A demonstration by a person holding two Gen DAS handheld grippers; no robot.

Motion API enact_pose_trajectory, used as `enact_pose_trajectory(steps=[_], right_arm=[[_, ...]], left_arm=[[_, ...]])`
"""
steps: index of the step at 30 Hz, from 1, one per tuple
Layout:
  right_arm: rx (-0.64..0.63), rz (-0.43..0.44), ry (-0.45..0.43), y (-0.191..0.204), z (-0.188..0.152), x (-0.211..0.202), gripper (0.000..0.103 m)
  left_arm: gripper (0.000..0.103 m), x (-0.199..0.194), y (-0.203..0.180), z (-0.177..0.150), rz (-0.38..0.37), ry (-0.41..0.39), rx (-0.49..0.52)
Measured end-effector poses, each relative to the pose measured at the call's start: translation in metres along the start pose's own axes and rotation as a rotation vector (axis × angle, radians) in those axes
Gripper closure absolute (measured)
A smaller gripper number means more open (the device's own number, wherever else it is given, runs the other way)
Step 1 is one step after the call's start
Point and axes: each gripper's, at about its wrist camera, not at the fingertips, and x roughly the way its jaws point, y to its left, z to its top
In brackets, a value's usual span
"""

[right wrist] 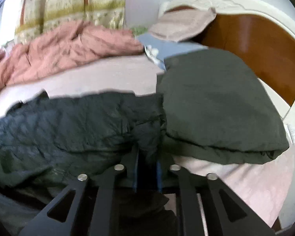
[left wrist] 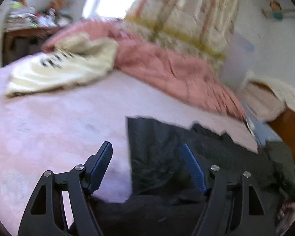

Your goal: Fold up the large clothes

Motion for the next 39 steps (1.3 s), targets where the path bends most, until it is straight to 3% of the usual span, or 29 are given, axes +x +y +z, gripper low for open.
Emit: enact_pose_trajectory(steps=[1,2,3,5,8,10,12,15,17,20,21,22,28,31,34,36,37,39], right_arm=[[0.011,0.014,-0.052,0.0,0.002,-0.011,0.053],[0.022,0.034,-0.091,0.0,0.003,-0.02,0.031],[0.034,0.072,-0.122,0.0,0.004,-0.029,0.026],[0.039,0.157,-0.139,0.005,0.007,-0.037,0.026],[0.005,0.252,-0.115,0.015,0.006,-0.035,0.026],[-0.032,0.294,-0.068,0.028,0.005,-0.026,0.026],[-0.046,0.334,-0.038,0.033,0.002,-0.021,0.026],[-0.018,0.39,-0.056,0.032,0.0,-0.021,0.025],[-0.015,0.417,-0.047,0.032,-0.001,-0.019,0.025],[-0.091,0.301,0.125,0.043,-0.009,0.007,0.028],[-0.11,0.235,0.189,0.045,-0.014,0.019,0.039],[-0.12,0.165,0.225,0.045,-0.02,0.029,0.044],[-0.114,0.04,0.201,0.035,-0.018,0.029,0.044],[-0.049,0.114,0.087,0.023,-0.008,0.005,0.044],[-0.044,0.23,-0.052,0.017,0.002,-0.022,0.044],[-0.058,0.33,-0.054,0.022,0.005,-0.026,0.044],[-0.063,0.412,-0.012,0.027,0.005,-0.021,0.044],[-0.068,0.487,0.09,0.038,0.002,-0.005,0.044]], left_arm=[[0.031,0.011,-0.006,0.002,0.02,0.061,0.046],[0.031,0.021,-0.014,0.0,0.053,0.108,0.101],[0.031,0.034,-0.021,-0.004,0.095,0.167,0.163],[0.034,0.056,-0.026,-0.02,0.151,0.262,0.194],[0.039,0.082,-0.003,-0.037,0.16,0.38,0.103],[0.044,0.079,0.007,-0.036,0.151,0.364,0.057],[0.044,0.075,0.014,-0.034,0.194,0.345,0.027],[0.045,0.074,0.021,-0.034,0.231,0.324,-0.008],[0.045,0.07,0.02,-0.034,0.31,0.294,0.0],[0.046,0.067,0.021,-0.033,0.351,0.274,-0.015],[0.046,0.066,0.022,-0.033,0.339,0.275,-0.025],[0.046,0.065,0.024,-0.033,0.327,0.272,-0.035],[0.05,0.055,0.017,-0.031,0.288,0.22,-0.018],[0.049,0.025,-0.007,-0.024,0.254,0.096,0.057],[0.049,-0.006,-0.046,-0.026,0.21,-0.045,0.209],[0.049,-0.009,-0.059,-0.026,0.121,-0.065,0.236],[0.049,-0.005,-0.067,-0.026,0.062,-0.057,0.244],[0.049,0.009,-0.074,-0.025,0.038,-0.018,0.242]])
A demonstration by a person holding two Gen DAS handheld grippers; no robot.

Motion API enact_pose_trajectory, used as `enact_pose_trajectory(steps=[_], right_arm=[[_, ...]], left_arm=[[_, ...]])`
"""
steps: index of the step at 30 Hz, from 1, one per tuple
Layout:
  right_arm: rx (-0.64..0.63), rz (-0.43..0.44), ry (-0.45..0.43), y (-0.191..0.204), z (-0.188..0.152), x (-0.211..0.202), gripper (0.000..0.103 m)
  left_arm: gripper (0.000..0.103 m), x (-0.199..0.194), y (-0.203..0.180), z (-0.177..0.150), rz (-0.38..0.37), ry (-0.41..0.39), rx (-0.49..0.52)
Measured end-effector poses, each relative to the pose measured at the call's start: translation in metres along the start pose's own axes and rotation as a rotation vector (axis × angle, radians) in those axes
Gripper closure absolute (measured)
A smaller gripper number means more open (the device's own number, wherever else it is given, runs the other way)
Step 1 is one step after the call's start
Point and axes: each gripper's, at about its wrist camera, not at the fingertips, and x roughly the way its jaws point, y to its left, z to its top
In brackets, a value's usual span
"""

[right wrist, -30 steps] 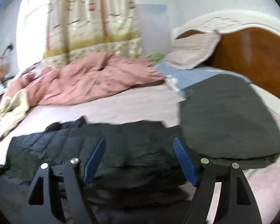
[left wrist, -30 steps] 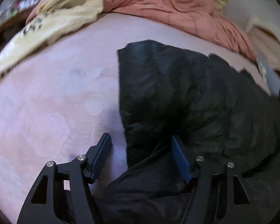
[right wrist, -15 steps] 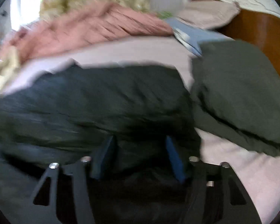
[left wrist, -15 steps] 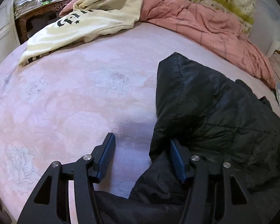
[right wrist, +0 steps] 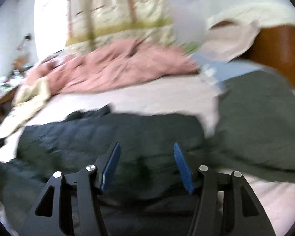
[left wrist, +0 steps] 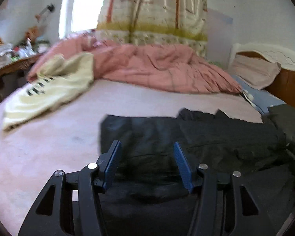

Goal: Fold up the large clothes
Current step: 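Grasp the folded jacket end with both tools and fold it over, then press and smooth the folded jacket bundle with both open tools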

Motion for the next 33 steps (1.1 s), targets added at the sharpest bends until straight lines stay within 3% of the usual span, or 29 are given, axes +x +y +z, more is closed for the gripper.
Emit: enact_pose_trajectory(steps=[3,5,8,9,15,20,25,29,32,33], right_arm=[[-0.016,0.007,0.141,0.0,-0.005,0.032,0.044],[-0.003,-0.015,0.167,-0.004,-0.007,0.04,0.044],[0.005,-0.064,0.204,-0.01,-0.006,0.052,0.044],[0.006,-0.074,0.217,-0.01,-0.005,0.057,0.044],[-0.046,-0.151,0.22,0.001,-0.009,0.069,0.041],[-0.027,-0.127,0.169,0.001,-0.011,0.055,0.039],[-0.066,-0.091,-0.023,0.015,-0.015,0.003,0.039],[-0.051,-0.027,-0.048,0.032,-0.028,-0.025,0.03],[-0.093,-0.042,-0.058,0.05,-0.049,-0.045,0.027],[-0.105,-0.052,-0.067,0.054,-0.055,-0.05,0.022]], left_arm=[[0.049,0.038,-0.002,-0.004,0.026,0.14,0.018],[0.049,0.058,0.009,-0.013,0.07,0.221,0.008],[0.049,0.088,0.031,-0.025,0.041,0.358,-0.102],[0.049,0.09,0.032,-0.027,0.039,0.36,-0.121],[0.049,0.087,0.015,-0.032,0.121,0.327,-0.04],[0.05,0.064,0.021,-0.027,0.061,0.237,-0.053],[0.049,0.012,-0.013,-0.023,0.032,0.055,0.1],[0.049,-0.023,-0.035,-0.03,-0.043,0.007,0.125],[0.048,-0.047,-0.047,-0.036,-0.078,-0.043,0.122],[0.047,-0.053,-0.05,-0.037,-0.079,-0.057,0.125]])
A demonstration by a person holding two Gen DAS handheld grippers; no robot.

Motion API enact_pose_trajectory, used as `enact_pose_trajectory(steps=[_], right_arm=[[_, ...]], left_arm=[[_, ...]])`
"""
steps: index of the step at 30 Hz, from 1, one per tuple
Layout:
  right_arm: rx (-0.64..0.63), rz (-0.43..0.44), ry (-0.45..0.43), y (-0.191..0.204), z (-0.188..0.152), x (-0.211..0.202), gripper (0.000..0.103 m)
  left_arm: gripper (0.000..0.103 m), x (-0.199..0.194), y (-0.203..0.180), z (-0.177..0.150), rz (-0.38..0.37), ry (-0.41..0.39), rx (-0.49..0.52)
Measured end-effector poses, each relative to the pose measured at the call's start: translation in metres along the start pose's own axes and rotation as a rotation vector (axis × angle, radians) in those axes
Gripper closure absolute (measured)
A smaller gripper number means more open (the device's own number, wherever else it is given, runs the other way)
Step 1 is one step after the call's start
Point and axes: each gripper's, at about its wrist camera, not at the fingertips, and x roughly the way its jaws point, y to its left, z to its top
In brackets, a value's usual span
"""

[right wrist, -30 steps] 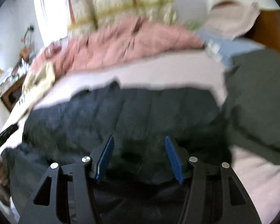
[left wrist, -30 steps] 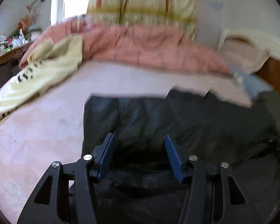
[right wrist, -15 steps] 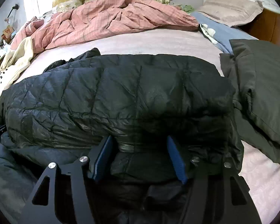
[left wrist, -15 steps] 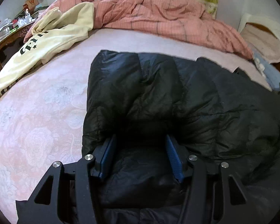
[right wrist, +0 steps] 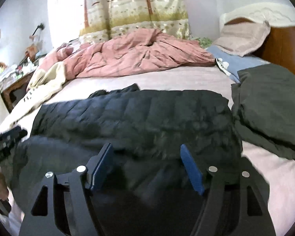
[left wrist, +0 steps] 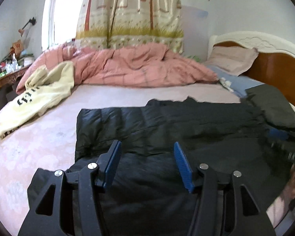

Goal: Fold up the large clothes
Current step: 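Press and smooth the folded jacket bundle with both open tools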

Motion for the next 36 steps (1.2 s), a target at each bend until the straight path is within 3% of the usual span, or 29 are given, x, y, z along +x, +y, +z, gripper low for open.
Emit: enact_pose_trajectory(steps=[2,7,10,15,21,29,31,33,36], right_arm=[[-0.03,-0.023,-0.03,0.01,-0.014,-0.016,0.018],[-0.081,-0.059,-0.067,0.028,-0.033,-0.044,0.018],[-0.076,-0.062,-0.1,0.033,-0.038,-0.057,0.016],[-0.069,-0.052,-0.157,0.035,-0.038,-0.07,0.0],[-0.09,-0.062,-0.194,0.04,-0.042,-0.081,0.0],[-0.108,-0.044,-0.185,0.042,-0.046,-0.083,0.0],[-0.116,-0.041,-0.17,0.042,-0.048,-0.082,0.0],[-0.132,-0.023,-0.142,0.043,-0.052,-0.081,0.0],[-0.27,0.0,-0.015,0.054,-0.064,-0.066,0.0]], left_arm=[[0.043,-0.016,-0.006,-0.004,0.0,-0.041,0.005],[0.01,-0.05,-0.014,-0.021,0.033,-0.125,0.04],[0.0,-0.063,-0.014,-0.03,0.064,-0.15,0.048],[0.0,-0.076,-0.011,-0.043,-0.004,-0.147,-0.005],[0.0,-0.08,-0.025,-0.055,0.051,-0.148,0.051],[0.0,-0.077,-0.025,-0.057,0.054,-0.137,0.037],[0.0,-0.069,-0.028,-0.06,0.086,-0.082,0.057],[0.0,-0.053,-0.028,-0.069,0.098,0.041,0.081],[0.0,-0.038,-0.034,-0.088,0.093,0.124,0.143]])
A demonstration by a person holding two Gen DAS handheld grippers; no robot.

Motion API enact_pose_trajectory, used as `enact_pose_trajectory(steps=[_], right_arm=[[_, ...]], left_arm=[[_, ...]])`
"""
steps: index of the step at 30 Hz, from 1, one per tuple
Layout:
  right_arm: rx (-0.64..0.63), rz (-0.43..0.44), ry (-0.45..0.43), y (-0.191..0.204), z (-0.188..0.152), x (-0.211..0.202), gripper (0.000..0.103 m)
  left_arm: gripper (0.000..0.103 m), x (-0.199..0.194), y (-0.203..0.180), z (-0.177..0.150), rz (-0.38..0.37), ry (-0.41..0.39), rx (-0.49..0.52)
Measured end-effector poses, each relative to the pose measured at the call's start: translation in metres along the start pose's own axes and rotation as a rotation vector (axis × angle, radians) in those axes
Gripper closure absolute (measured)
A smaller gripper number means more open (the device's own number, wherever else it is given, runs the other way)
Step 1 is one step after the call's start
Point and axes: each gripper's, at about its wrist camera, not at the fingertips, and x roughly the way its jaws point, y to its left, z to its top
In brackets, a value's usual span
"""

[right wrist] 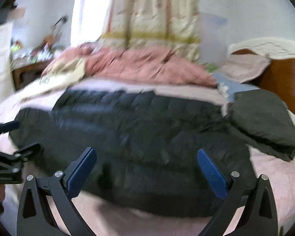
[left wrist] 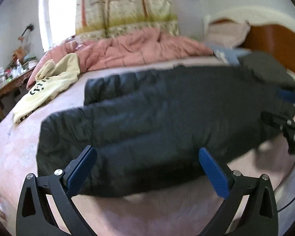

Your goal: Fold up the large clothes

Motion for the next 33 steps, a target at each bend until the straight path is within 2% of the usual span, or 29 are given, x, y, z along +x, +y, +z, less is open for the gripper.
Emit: enact_pose_trajectory(steps=[3,4,6,8,12,17,19,20,21,22,23,24,25,26,27,28,31,33], right_arm=[[-0.177,-0.067,0.071,0.022,-0.016,0.011,0.0],[-0.21,-0.066,0.096,0.027,-0.02,0.013,0.0],[-0.22,-0.064,0.128,0.028,-0.024,0.016,0.0],[-0.228,-0.083,0.161,0.028,-0.027,0.02,0.0],[-0.202,-0.148,0.221,0.017,-0.029,0.028,0.0],[-0.057,-0.148,0.262,-0.015,-0.023,0.039,0.0],[-0.035,-0.159,0.255,-0.022,-0.02,0.043,0.0],[-0.032,-0.175,0.252,-0.023,-0.019,0.045,0.0],[-0.031,-0.19,0.251,-0.026,-0.019,0.046,0.0],[-0.028,-0.205,0.254,-0.031,-0.018,0.046,0.0],[-0.025,-0.234,0.253,-0.035,-0.017,0.044,0.0],[-0.019,-0.275,0.25,-0.04,-0.017,0.041,0.0],[-0.007,-0.292,0.251,-0.045,-0.016,0.04,0.004],[0.001,-0.283,0.255,-0.047,-0.016,0.039,0.013],[0.0,-0.245,0.26,-0.05,-0.016,0.039,0.053],[-0.005,-0.204,0.265,-0.049,-0.016,0.036,0.081],[-0.054,-0.229,0.255,-0.044,-0.017,0.016,0.085],[-0.027,-0.201,0.234,-0.046,-0.02,-0.01,0.085]], left_arm=[[0.0,0.005,-0.017,-0.004,0.029,0.028,0.115],[0.0,0.007,-0.021,-0.005,0.028,0.04,0.134],[0.0,0.017,-0.027,-0.01,0.046,0.103,0.156],[0.0,0.02,-0.029,-0.013,0.077,0.12,0.166],[0.0,0.019,-0.017,-0.016,0.106,0.14,0.112],[0.0,0.032,0.027,-0.007,0.253,0.142,0.006],[0.001,0.039,0.042,-0.005,0.246,0.142,-0.029],[0.004,0.04,0.046,-0.005,0.241,0.134,-0.034],[0.012,0.039,0.048,-0.003,0.247,0.121,-0.035],[0.027,0.035,0.048,-0.002,0.258,0.093,-0.033],[0.035,0.029,0.044,-0.001,0.257,0.076,-0.03],[0.054,0.023,0.041,-0.001,0.251,0.058,-0.025],[0.073,0.017,0.037,-0.001,0.252,0.042,-0.014],[0.081,0.015,0.034,0.002,0.251,0.036,-0.003],[0.087,0.01,0.029,0.002,0.242,0.028,0.012],[0.09,0.005,0.025,0.003,0.237,0.017,0.026],[0.09,-0.018,0.023,0.008,0.215,0.022,0.031],[0.09,-0.035,0.03,0.008,0.174,0.03,-0.008]])
